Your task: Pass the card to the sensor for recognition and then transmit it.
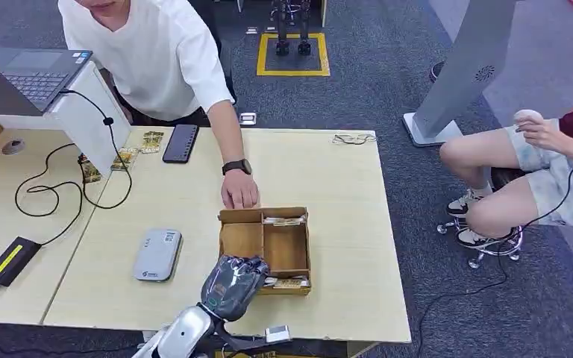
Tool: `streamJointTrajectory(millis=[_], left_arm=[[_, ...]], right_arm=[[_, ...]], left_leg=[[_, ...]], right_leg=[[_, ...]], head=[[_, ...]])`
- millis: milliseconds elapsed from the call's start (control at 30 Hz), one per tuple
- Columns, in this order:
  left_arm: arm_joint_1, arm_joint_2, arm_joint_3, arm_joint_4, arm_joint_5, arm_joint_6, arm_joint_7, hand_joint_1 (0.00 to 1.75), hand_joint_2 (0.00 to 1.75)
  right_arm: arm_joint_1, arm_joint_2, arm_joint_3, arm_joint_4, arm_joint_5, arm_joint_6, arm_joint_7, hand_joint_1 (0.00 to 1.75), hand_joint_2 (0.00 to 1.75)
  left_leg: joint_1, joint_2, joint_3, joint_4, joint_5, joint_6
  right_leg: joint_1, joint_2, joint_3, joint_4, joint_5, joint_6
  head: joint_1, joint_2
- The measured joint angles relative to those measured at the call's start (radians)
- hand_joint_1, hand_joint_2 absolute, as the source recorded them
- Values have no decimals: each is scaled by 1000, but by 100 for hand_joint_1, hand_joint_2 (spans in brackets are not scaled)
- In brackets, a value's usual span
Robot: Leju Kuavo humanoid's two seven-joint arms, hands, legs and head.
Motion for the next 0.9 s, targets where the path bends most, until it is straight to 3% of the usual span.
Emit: streamJointTrajectory(millis=[467, 900], left_arm=[[18, -16, 33, -66, 122, 230, -145, 175, 175], [22, -17, 53, -88, 132, 249, -161, 175, 175]], right_arm=[[0, 0, 0, 6, 2, -11, -14, 0, 175], [0, -1, 0, 9, 13, -12, -17, 0, 175]], left_leg=[[0, 0, 0, 0, 0, 0], [0, 0, 0, 0, 0, 0]], right_leg=[[0, 0, 0, 0, 0, 0], [0, 0, 0, 0, 0, 0]], head=[[0, 0], [0, 0]])
